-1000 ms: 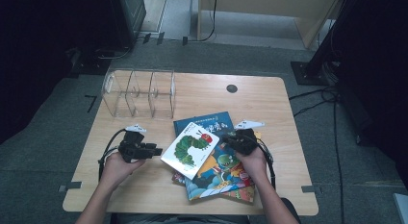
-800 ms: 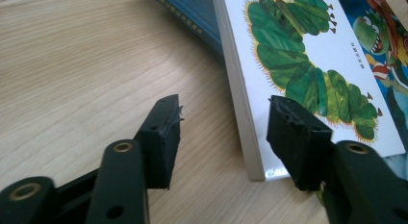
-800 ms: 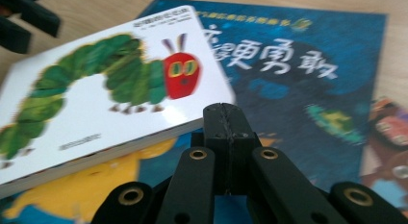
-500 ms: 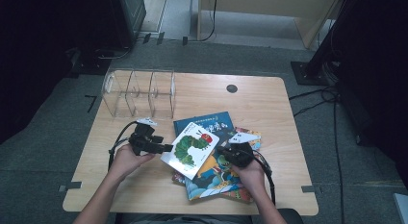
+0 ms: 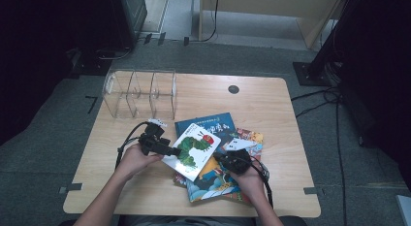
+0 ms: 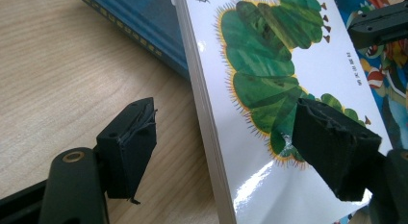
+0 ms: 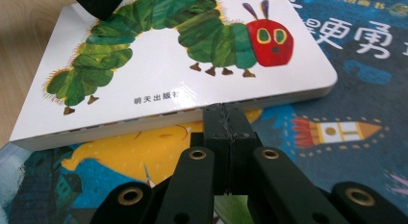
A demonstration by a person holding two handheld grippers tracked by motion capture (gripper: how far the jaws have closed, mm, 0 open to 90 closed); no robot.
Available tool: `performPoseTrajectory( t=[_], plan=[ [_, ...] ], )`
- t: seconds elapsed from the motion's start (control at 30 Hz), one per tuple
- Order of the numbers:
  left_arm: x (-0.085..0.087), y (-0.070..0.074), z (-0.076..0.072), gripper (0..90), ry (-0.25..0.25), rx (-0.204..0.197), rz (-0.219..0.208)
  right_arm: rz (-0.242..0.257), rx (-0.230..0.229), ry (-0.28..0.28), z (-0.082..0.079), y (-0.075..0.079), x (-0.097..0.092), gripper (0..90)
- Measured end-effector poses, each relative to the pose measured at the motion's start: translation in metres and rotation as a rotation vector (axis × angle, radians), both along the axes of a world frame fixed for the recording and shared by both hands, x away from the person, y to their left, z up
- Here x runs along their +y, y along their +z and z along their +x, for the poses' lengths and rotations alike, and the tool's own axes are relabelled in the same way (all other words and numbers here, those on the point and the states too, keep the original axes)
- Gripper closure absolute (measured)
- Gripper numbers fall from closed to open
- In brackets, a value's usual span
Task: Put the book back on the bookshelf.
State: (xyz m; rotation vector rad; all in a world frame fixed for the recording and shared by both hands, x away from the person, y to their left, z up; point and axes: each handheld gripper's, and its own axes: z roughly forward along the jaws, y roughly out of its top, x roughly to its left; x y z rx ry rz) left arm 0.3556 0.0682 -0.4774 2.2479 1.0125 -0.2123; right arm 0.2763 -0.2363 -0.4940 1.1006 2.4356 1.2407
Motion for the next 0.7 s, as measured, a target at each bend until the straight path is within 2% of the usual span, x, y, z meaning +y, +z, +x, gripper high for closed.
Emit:
performPoseTrajectory(
  t=[0.03, 0.13, 0.23, 0.43, 0.57, 0.63, 0.7],
  plan=[
    [0.0, -0.001, 0.0, 23.7, -0.004, 0.003, 0.007, -0.002, -0.002, 0.004, 0.001, 0.0, 0.002, 89.9],
    [0.001, -0.003, -0.001, 22.9, 0.002, 0.026, -0.015, -0.016, -0.018, 0.01, 0.002, 0.0, 0.006, 90.0],
    [0.002, -0.006, -0.003, 23.1, 0.005, 0.055, -0.036, -0.001, -0.004, 0.012, 0.006, 0.0, 0.008, 90.0],
    [0.003, -0.009, -0.01, 22.9, -0.007, 0.079, -0.041, 0.005, 0.007, 0.059, 0.012, 0.0, 0.019, 90.0],
    [0.009, -0.012, -0.011, 23.0, 0.025, 0.129, -0.066, 0.0, 0.0, 0.075, 0.014, 0.0, 0.027, 90.0],
    [0.011, -0.011, -0.012, 23.5, 0.04, 0.154, -0.064, 0.005, 0.007, 0.074, 0.015, 0.0, 0.03, 90.0],
    [0.012, -0.009, -0.014, 24.0, 0.047, 0.141, -0.055, 0.004, 0.009, 0.074, 0.015, 0.0, 0.033, 90.0]
  ],
)
